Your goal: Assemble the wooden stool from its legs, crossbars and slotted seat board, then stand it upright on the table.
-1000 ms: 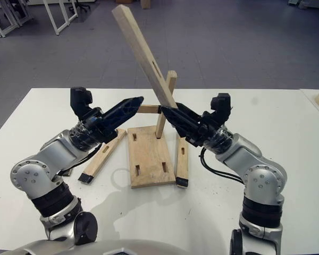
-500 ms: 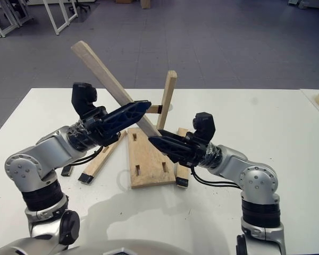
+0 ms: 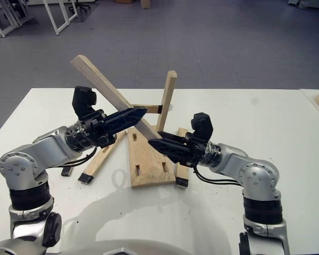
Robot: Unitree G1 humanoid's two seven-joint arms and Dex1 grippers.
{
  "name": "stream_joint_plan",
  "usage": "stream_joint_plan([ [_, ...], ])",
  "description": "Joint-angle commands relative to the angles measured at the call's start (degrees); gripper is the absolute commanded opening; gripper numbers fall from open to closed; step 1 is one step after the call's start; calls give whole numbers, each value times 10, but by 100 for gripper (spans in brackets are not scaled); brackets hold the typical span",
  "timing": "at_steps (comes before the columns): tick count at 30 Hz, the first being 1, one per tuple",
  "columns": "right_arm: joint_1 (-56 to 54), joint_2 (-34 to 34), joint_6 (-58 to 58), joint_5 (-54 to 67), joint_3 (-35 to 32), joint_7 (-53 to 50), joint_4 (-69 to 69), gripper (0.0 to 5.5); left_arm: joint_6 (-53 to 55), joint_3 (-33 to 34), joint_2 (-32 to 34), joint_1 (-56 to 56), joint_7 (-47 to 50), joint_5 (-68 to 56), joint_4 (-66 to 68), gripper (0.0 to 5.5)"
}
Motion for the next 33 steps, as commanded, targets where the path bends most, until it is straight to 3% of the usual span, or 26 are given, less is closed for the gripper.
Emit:
stream_joint_plan([
  [1,-11,-8,-11,-13,-9,-2,5,202,-4,-7,26,15,-17,2,9,210],
  [9,13,-54,-39,-112,28,34,10,331,-46,21,51,27,-37,48,52,209],
  [12,33,-88,-68,-180,46,54,29,331,-88,42,64,28,-63,104,60,209],
  [17,12,-124,-187,-426,171,9,79,331,-252,-21,118,75,-248,346,70,209],
  [21,-12,-109,-266,-566,243,-34,100,331,-366,-57,99,86,-275,490,146,208],
  [27,-18,-129,-371,-721,325,-30,90,331,-422,-73,86,99,-300,569,184,208],
  [33,-29,-203,-588,-839,391,51,105,331,-441,-77,83,80,-343,598,225,208],
])
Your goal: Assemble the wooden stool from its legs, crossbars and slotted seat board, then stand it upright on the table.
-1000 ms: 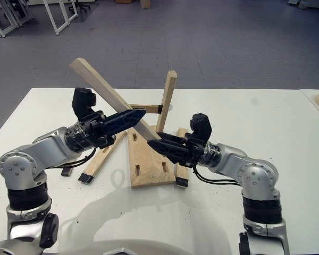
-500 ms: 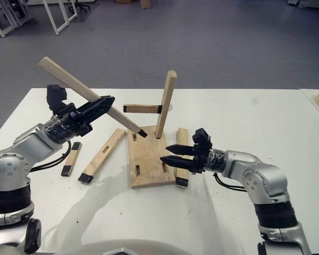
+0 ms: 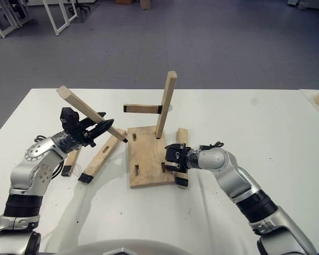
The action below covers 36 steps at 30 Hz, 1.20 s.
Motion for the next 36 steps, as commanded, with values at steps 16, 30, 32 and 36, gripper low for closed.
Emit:
stream_joint_plan([
  [16,-64,-112,-551,-112,17,88,229,331,-7,-64,-51,-1,-90,19,-7,208],
  [30,-20,-107,-528,-117,-2,78,200,331,15,-106,-21,-20,-78,99,122,208],
  [32,-16,-105,-523,-121,-3,76,197,331,45,-108,-14,-32,-70,94,129,208],
  [36,-8,-104,-517,-123,-4,75,191,331,79,-95,-6,-55,-69,80,141,208],
])
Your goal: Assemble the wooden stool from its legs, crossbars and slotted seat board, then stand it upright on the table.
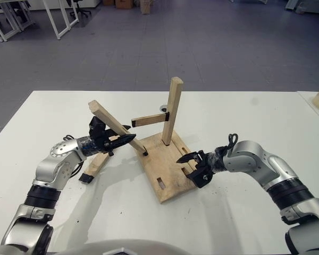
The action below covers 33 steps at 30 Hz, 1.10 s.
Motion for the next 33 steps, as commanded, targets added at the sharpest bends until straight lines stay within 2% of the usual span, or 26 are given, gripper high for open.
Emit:
stream_joint_plan([
  [1,27,9,8,-30,17,9,2,331,58,0,37,11,20,39,48,208],
  [11,44,4,17,-37,19,7,-7,331,62,52,37,-27,7,5,83,208],
  [17,45,4,21,-35,16,6,-9,331,24,-21,63,3,-18,70,57,208],
  [21,46,8,28,-28,12,4,-20,331,19,-48,69,9,12,108,52,208],
  [26,50,8,31,-35,11,1,-19,331,76,-44,69,9,15,88,86,208],
  [33,48,20,40,-66,-7,-45,-7,331,125,-89,58,-29,11,102,99,208],
])
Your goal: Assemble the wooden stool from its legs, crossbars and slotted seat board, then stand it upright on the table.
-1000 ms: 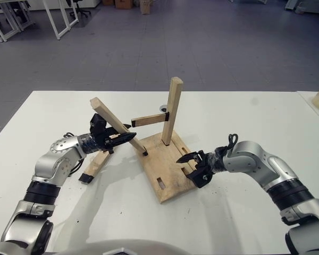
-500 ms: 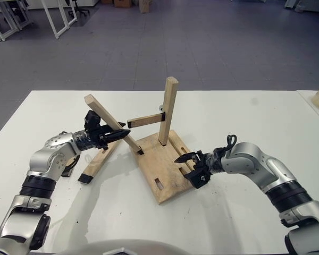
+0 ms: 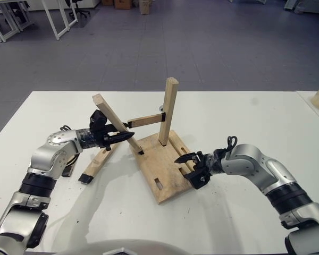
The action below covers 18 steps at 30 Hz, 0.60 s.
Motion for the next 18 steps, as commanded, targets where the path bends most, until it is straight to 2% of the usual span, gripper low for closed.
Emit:
stream_joint_plan([
  [1,20,21,42,-26,-1,-9,-1,331,105,-64,21,15,27,76,71,208],
  [4,5,33,79,-2,-24,-14,-35,331,137,-72,23,-13,17,69,92,207],
  [9,2,39,119,-42,-48,-53,-5,331,163,-68,22,-19,6,48,102,206],
  [11,11,53,161,-9,-67,-56,-17,331,162,-71,20,-13,9,49,95,205],
  [16,-30,159,380,194,-162,-79,-162,331,152,-68,16,11,34,49,57,205],
  [18,-95,220,449,212,-170,-123,-193,292,153,-73,14,21,43,52,47,205],
])
